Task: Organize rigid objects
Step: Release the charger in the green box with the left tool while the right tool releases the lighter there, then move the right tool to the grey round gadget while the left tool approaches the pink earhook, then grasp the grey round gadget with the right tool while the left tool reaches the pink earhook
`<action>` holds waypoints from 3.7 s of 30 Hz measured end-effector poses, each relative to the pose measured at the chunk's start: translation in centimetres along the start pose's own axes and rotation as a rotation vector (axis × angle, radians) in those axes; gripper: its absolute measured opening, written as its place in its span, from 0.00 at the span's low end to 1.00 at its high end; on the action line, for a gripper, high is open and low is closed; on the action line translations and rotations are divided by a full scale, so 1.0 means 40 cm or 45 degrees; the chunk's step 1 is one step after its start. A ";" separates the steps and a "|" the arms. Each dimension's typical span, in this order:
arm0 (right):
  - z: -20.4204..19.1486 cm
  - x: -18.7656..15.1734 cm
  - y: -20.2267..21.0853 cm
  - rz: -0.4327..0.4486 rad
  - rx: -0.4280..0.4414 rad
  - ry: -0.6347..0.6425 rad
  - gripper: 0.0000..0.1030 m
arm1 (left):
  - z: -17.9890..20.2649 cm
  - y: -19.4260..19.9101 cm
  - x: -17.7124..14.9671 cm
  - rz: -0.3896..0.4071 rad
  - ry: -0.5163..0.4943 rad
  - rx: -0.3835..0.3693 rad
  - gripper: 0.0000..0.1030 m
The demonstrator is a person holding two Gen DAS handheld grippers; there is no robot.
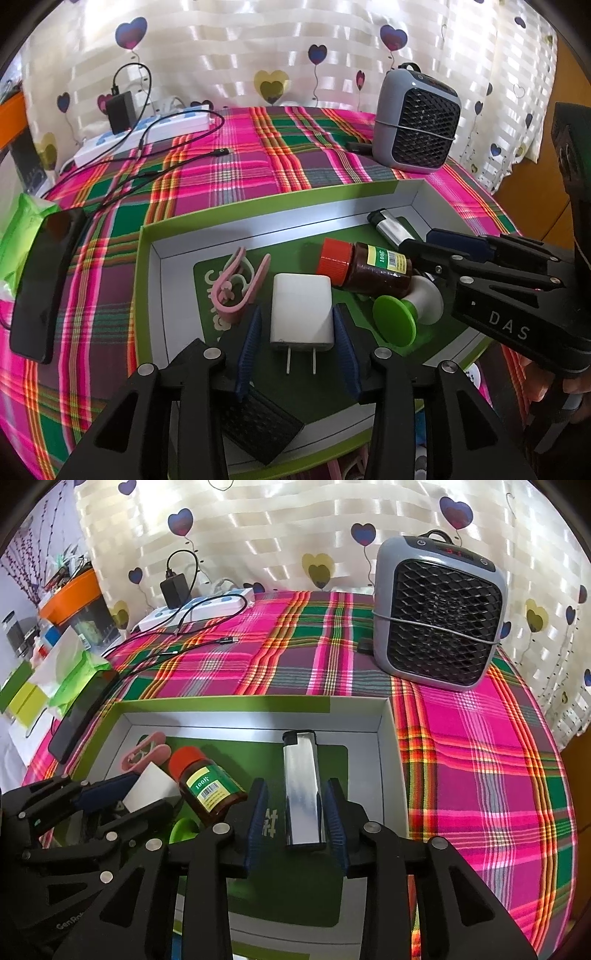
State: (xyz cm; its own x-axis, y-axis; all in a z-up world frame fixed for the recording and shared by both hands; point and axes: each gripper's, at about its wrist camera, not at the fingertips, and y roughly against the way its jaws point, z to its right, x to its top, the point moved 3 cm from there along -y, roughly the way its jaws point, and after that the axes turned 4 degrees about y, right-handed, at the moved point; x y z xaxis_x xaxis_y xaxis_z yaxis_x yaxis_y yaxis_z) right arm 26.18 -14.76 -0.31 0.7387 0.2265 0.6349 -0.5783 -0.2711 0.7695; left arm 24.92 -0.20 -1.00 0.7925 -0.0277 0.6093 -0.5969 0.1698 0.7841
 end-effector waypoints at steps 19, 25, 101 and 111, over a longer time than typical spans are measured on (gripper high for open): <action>-0.016 -0.019 0.046 0.036 -0.030 -0.019 0.33 | 0.006 0.058 -0.026 0.043 -0.002 0.015 0.38; -0.026 -0.033 0.080 0.058 -0.035 -0.014 0.33 | 0.006 0.077 -0.040 0.054 -0.005 0.021 0.38; -0.247 -0.252 0.130 -0.042 -0.045 0.112 0.61 | -0.108 0.270 -0.270 0.097 0.152 -0.119 0.38; -0.235 -0.256 0.139 -0.029 -0.040 0.107 0.48 | -0.073 0.256 -0.252 0.080 0.128 -0.172 0.38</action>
State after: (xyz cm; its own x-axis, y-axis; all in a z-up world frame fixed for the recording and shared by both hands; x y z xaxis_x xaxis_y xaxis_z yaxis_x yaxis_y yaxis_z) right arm 12.15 -9.78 -1.87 0.7207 0.3103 0.6200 -0.5734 -0.2358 0.7846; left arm 11.18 4.70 0.53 0.7668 0.0845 0.6363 -0.6287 0.2990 0.7179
